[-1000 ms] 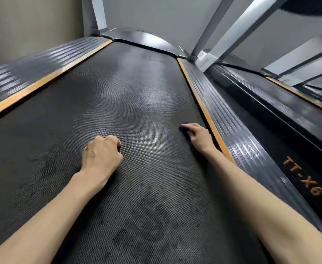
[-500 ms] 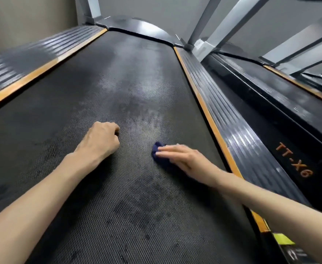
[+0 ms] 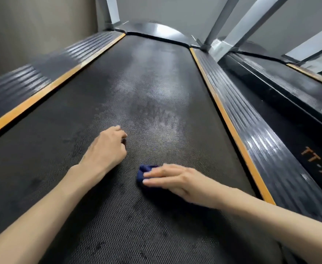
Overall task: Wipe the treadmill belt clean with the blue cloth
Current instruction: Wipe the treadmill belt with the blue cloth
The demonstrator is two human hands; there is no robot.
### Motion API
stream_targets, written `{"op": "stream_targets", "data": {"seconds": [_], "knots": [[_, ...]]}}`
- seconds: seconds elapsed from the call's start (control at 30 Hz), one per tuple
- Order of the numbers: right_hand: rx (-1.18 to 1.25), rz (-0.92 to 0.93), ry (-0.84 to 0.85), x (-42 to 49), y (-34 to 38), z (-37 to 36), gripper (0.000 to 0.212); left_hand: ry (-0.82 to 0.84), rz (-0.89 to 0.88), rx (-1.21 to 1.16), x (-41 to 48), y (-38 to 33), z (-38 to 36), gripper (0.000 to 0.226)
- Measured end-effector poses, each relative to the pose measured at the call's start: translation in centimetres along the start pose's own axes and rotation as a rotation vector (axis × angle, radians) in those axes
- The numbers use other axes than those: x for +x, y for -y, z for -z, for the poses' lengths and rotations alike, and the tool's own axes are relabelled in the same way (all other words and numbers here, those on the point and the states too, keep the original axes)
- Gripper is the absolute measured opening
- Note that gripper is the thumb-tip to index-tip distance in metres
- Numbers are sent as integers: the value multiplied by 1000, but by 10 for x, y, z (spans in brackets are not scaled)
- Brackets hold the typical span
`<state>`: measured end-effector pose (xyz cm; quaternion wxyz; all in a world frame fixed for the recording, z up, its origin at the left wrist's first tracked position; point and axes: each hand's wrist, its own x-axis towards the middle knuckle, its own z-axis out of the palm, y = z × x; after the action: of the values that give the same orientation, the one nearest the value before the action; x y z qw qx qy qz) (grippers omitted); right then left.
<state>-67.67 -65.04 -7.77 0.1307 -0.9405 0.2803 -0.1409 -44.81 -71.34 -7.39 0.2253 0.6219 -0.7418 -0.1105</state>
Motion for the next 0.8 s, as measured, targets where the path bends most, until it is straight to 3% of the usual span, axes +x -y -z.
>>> {"op": "stream_targets", "data": {"seconds": [0.07,0.17,0.23,0.43,0.57,0.63,0.7,0.77,0.8], "knots": [[-93,-177,-161,19,-47,3,33,13,18,25,-5,2,0,41],[-118,-677,-415,57,-110,17,32,18,22,49,-9,9,4,46],[-159,-744,-425,74,-107,14,32,16,32,44,-8,15,8,48],[-3,-192,-224,34,27,-30,38,-9,42,27,-9,32,20,46],[51,24,-122,31,11,-24,32,6,80,23,-9,32,16,43],[-54,-158,-233,54,-44,-9,30,7,103,15,-10,27,15,40],[-77,-491,-400,76,-97,10,30,17,98,10,-10,23,14,41],[-129,-761,-456,90,-122,17,31,2,86,2,-11,25,15,41],[-172,-804,-452,96,-121,15,32,-7,80,-3,-12,27,15,41]]}}
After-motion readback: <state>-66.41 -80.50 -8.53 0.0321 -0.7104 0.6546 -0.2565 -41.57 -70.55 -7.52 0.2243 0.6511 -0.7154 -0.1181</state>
